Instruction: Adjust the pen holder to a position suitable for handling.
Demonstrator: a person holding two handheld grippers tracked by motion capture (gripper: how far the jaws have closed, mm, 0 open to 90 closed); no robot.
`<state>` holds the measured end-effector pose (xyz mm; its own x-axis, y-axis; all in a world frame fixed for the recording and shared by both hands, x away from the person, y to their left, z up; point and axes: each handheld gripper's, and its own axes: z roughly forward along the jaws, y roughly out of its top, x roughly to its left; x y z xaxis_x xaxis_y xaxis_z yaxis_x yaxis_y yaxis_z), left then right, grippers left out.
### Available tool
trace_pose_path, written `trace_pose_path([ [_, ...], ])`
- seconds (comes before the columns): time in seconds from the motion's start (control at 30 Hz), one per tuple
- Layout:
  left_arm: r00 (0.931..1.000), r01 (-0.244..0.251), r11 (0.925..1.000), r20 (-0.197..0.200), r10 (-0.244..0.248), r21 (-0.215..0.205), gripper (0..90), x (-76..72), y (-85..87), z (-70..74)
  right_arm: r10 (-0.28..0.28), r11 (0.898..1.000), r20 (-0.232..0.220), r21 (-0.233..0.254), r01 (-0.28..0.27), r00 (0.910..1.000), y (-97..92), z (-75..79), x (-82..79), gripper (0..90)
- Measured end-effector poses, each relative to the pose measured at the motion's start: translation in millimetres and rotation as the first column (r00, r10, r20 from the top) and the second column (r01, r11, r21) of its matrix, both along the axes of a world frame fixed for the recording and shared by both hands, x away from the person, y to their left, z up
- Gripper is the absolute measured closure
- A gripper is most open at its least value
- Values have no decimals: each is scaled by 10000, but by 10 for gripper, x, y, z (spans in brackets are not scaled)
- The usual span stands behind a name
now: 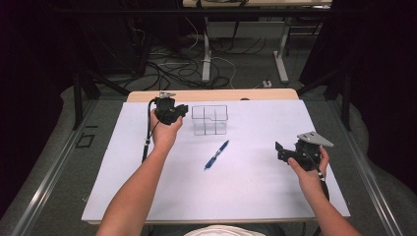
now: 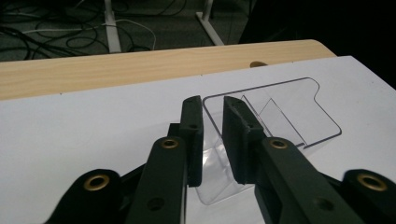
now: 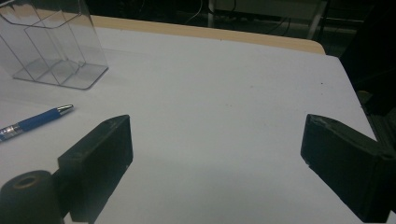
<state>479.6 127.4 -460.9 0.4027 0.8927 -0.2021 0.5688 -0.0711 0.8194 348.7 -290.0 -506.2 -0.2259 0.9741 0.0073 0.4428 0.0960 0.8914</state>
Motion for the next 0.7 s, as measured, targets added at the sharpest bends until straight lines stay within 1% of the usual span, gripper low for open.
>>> trace_pose_path([
  [0.07,9999,13,10000,-129,-14,-28,830,46,-36,-22,131,9998,-15,-165,-131,9999,-12,-4,3,54],
  [0.13,9998,-80,10000,-190,80,18,860,106,-66,-56,209,9996,-10,-212,-209,9998,-16,-8,2,40],
  [0.17,9996,-194,9998,-198,193,-41,872,121,-71,-71,220,9996,10,-192,-220,9998,-17,-8,3,33],
  [0.23,9988,-377,9993,-312,377,1,891,151,-58,-103,251,9995,-4,-180,-251,9997,-20,-7,2,14],
  [0.27,9988,-377,9993,-312,377,1,897,151,-58,-103,283,9994,-19,-180,-284,9996,-21,-8,2,6],
  [0.3,9975,-503,9987,-506,502,5,898,185,-38,-146,300,9994,-35,-159,-300,9995,-18,-13,3,0],
  [0.33,9975,-503,9987,-506,502,5,899,185,-38,-146,336,9994,-76,-126,-337,9994,-15,-16,5,0],
  [0.37,9958,-521,9986,-756,526,86,900,223,-19,-198,375,9991,-61,-202,-376,9993,-18,-19,9,0],
  [0.43,9935,-552,9984,-992,563,135,900,256,-5,-245,302,9993,-46,-205,-303,9995,-7,-27,13,0],
  [0.5,9918,-604,9982,-1124,604,34,900,293,1,-293,365,9989,-90,-278,-367,9993,-7,-30,13,0],
  [0.53,9918,-604,9982,-1124,604,34,900,293,1,-293,375,9989,-95,-282,-377,9993,-5,-31,14,0],
  [0.6,9896,-512,9985,-1353,483,-181,900,337,-1,-349,345,9991,-209,-233,-350,9992,3,-33,10,0],
  [0.67,9899,-508,9986,-1335,485,-141,900,350,-9,-369,366,9989,-196,-298,-372,9991,-2,-48,21,0],
  [0.7,9891,-528,9984,-1389,492,-222,900,369,-19,-400,367,9988,-217,-329,-374,9991,-5,-51,22,0],
])
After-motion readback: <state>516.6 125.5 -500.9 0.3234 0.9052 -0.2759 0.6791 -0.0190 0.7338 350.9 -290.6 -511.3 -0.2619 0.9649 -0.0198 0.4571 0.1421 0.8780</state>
